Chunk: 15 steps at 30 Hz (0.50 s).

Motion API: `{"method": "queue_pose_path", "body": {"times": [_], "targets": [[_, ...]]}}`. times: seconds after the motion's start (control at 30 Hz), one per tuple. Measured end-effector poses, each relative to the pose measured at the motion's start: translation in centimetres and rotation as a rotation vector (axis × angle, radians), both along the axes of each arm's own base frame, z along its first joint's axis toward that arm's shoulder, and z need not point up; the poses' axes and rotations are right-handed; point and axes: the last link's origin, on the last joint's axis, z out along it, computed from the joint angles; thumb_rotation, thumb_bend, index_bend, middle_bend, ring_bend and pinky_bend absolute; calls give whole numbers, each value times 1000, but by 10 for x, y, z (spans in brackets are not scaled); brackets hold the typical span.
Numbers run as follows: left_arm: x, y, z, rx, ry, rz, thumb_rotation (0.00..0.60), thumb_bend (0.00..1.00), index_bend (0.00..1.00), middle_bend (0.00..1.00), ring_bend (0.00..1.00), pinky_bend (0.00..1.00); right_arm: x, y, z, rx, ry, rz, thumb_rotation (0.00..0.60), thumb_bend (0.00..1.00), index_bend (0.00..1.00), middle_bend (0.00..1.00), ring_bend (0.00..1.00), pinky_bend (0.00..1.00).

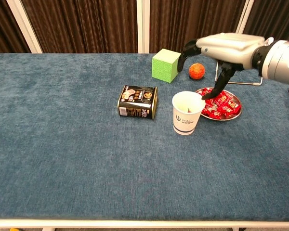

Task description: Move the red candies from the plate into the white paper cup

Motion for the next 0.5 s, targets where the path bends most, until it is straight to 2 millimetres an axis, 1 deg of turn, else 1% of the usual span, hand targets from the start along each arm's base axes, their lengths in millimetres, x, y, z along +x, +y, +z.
{"method": "queue_pose_path", "body": {"times": [0.13, 0.23, 0.37, 0.5], "targets": [[2, 0, -1, -2, -2, -8, 600, 0, 162, 136, 83, 89, -12, -12, 7, -39, 9, -56, 600, 105, 344, 186, 0, 1], [3, 1, -2, -5, -3, -11, 600, 0, 162, 136, 84, 90, -23, -22, 5, -48, 50, -97, 600, 123, 367, 186, 0, 1], [4, 1, -2, -7, -1, -9, 600, 0, 162, 136, 83, 90, -33, -31, -8, -42, 100, -140, 600, 132, 394, 186, 0, 2], [4, 1, -2, -7, -1, -7, 600, 0, 162, 136, 84, 89, -35, -38, -27, -22, 130, -171, 600, 139, 419, 185, 0, 2]]}}
